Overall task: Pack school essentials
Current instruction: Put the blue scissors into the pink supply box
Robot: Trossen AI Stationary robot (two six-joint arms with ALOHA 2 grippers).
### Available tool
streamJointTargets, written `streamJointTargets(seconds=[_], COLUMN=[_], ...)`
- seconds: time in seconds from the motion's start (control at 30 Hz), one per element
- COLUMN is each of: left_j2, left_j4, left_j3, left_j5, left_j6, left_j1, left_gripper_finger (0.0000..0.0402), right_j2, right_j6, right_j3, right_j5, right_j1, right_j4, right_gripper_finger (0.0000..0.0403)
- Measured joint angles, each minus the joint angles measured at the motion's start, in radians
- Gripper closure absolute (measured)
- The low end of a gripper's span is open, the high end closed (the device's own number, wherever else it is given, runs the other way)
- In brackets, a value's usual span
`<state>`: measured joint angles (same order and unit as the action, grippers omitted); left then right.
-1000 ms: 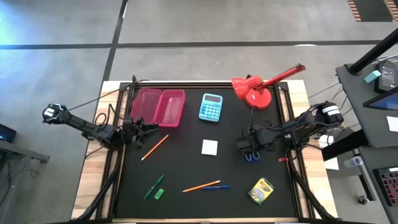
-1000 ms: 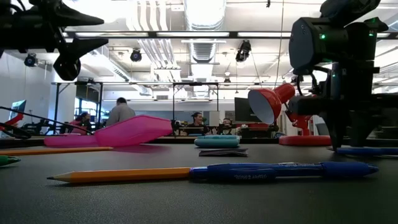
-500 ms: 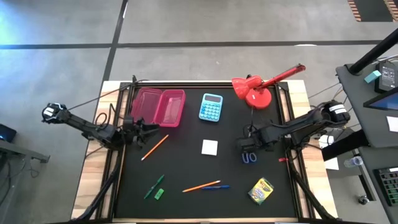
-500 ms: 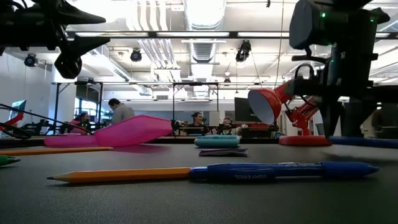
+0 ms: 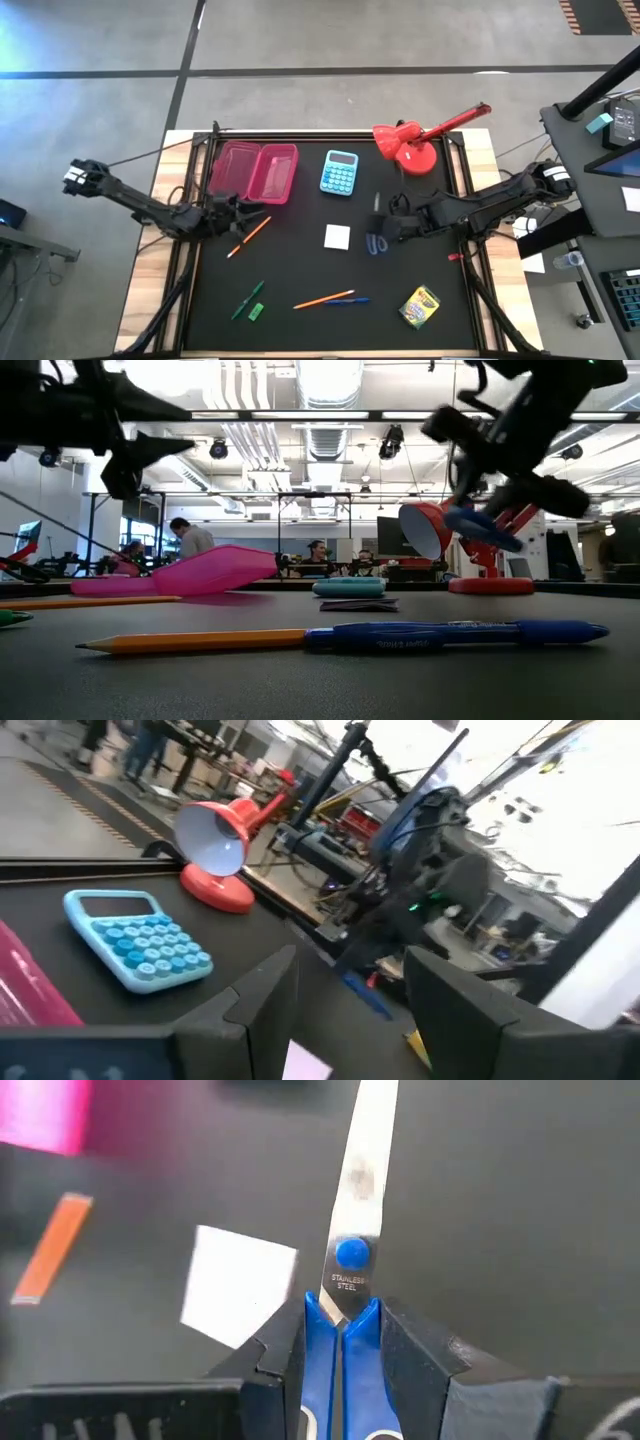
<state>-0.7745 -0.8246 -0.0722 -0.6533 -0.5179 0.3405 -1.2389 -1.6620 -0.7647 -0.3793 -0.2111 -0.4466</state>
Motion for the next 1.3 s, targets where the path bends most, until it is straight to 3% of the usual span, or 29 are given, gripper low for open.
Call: streamJointTargets(seconds=[0.17, 0.33, 0.5, 0.73, 0.93, 1.3], left_j2=[-0.160, -0.336, -0.500, -0.671, -0.754, -0.792], left_j4=[-0.053, -0.048, -0.051, -0.049, -0.047, -0.052], left_j3=[-0.060, -0.167, -0.320, -0.504, -0.614, -0.687], left_j5=[-0.011, -0.103, -0.103, -0.088, 0.032, 0.041], left_j6=[0.000, 0.075, 0.239, 0.267, 0.274, 0.272], left_j1=[-0.017, -0.034, -0.062, -0.100, -0.117, -0.129], left_gripper_finger=[0.0233, 0.0233, 0.0233, 0.0233, 0.0233, 0.0233], right_j2=[-0.008, -0.014, -0.022, -0.027, -0.027, -0.027], right_j6=[0.089, 0.137, 0.175, 0.276, 0.409, 0.604], right_j3=[-0.001, -0.001, -0.001, -0.002, -0.002, -0.026], right_j5=[-0.116, -0.242, -0.329, -0.431, -0.438, -0.489], right_j1=[0.000, 0.002, 0.002, 0.005, 0.027, 0.035], right_j4=[0.165, 0.235, 0.279, 0.409, 0.539, 0.627], right_gripper_finger=[0.0305, 0.0305, 0.0305, 0.0305, 0.0305, 0.0305])
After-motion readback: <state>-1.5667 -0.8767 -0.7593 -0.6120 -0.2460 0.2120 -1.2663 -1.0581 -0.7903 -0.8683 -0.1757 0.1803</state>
